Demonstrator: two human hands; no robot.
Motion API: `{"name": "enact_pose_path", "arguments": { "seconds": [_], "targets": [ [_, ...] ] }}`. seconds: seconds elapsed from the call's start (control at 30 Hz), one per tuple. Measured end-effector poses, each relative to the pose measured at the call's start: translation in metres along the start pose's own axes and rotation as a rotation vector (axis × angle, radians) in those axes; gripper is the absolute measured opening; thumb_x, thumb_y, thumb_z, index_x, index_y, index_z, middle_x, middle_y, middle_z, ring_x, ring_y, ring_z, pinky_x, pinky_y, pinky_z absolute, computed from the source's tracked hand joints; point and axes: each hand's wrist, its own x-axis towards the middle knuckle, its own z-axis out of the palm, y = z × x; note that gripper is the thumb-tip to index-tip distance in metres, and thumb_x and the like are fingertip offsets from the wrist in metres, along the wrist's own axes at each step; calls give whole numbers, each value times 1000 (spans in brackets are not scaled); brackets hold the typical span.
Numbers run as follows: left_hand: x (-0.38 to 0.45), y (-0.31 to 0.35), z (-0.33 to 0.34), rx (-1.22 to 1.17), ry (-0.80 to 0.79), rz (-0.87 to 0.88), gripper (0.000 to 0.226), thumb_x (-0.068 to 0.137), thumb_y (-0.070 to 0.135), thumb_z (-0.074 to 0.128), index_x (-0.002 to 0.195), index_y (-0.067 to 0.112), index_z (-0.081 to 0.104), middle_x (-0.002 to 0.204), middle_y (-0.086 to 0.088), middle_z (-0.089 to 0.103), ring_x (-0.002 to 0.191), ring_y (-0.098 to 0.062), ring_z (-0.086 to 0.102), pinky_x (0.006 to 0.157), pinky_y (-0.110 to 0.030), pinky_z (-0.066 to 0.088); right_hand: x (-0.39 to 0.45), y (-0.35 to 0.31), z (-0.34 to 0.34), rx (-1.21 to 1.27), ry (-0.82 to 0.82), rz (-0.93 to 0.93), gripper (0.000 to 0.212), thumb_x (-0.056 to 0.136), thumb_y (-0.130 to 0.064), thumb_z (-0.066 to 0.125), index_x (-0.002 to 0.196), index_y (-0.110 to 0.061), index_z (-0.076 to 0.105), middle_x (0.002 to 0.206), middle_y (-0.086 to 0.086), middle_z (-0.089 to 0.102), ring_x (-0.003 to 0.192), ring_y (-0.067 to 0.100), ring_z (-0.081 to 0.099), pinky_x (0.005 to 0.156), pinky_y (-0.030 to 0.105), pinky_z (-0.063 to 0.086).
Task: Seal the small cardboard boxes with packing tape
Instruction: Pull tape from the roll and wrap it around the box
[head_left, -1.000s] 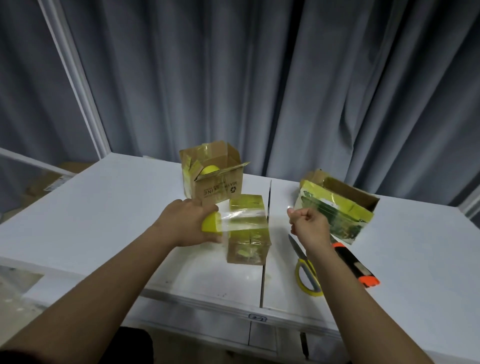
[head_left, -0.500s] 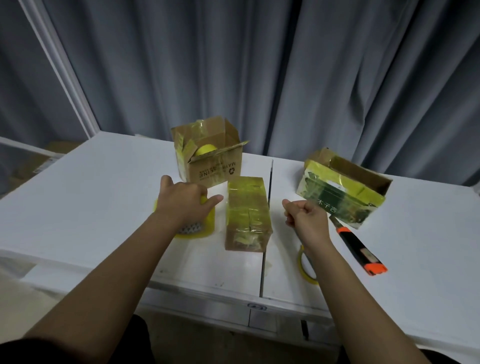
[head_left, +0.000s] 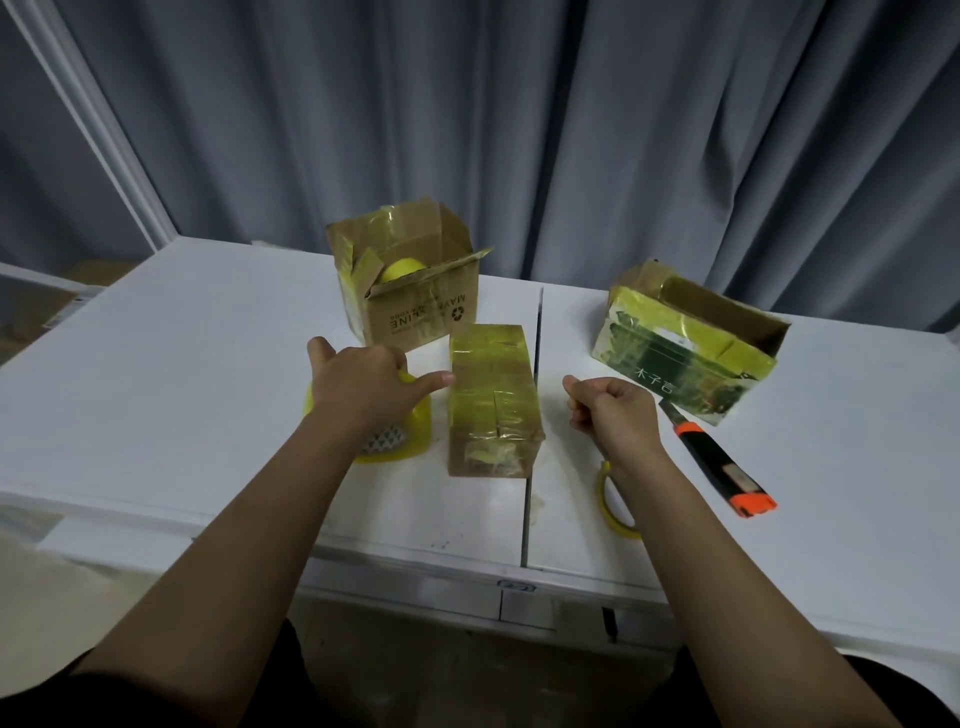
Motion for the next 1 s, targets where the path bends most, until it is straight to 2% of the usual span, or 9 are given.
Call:
{"name": "enact_pose_path", "arguments": {
  "seconds": [0.23, 0.47, 0.6, 1.0],
  "targets": [
    [1, 8, 0, 58, 3, 27, 90, 56, 94, 9, 70, 24, 63, 55, 7, 53, 63, -13, 47, 75, -38, 11, 1, 3, -3, -36, 20, 11, 21, 82, -21, 73, 66, -9, 66, 58, 1, 61, 55, 13, 54, 64, 27, 50],
    [5, 10, 0, 51, -35, 19, 85, 60, 93, 18, 73, 22, 64, 58, 6, 55, 69, -16, 52, 90, -44, 20, 2, 7, -4, -27, 20, 50, 19, 83, -19, 73, 70, -7, 66, 58, 1, 61, 54, 12, 54, 61, 23, 51],
    [6, 9, 1, 64, -44, 21, 82, 62, 92, 22, 74, 23, 64, 60, 6, 56, 71, -17, 54, 91, -45, 21, 4, 10, -2, -46, 22, 50, 20, 83, -16, 73, 68, -6, 65, 57, 2, 59, 52, 13, 52, 57, 22, 50],
    [9, 16, -1, 128, -92, 28, 75, 67, 89, 30, 79, 23, 65, 64, 6, 57, 77, -17, 54, 93, -44, 22, 8, 16, -2, -102, 52, 54, 21, 81, -21, 74, 66, -8, 66, 55, -1, 60, 53, 12, 53, 62, 26, 50]
  ]
}}
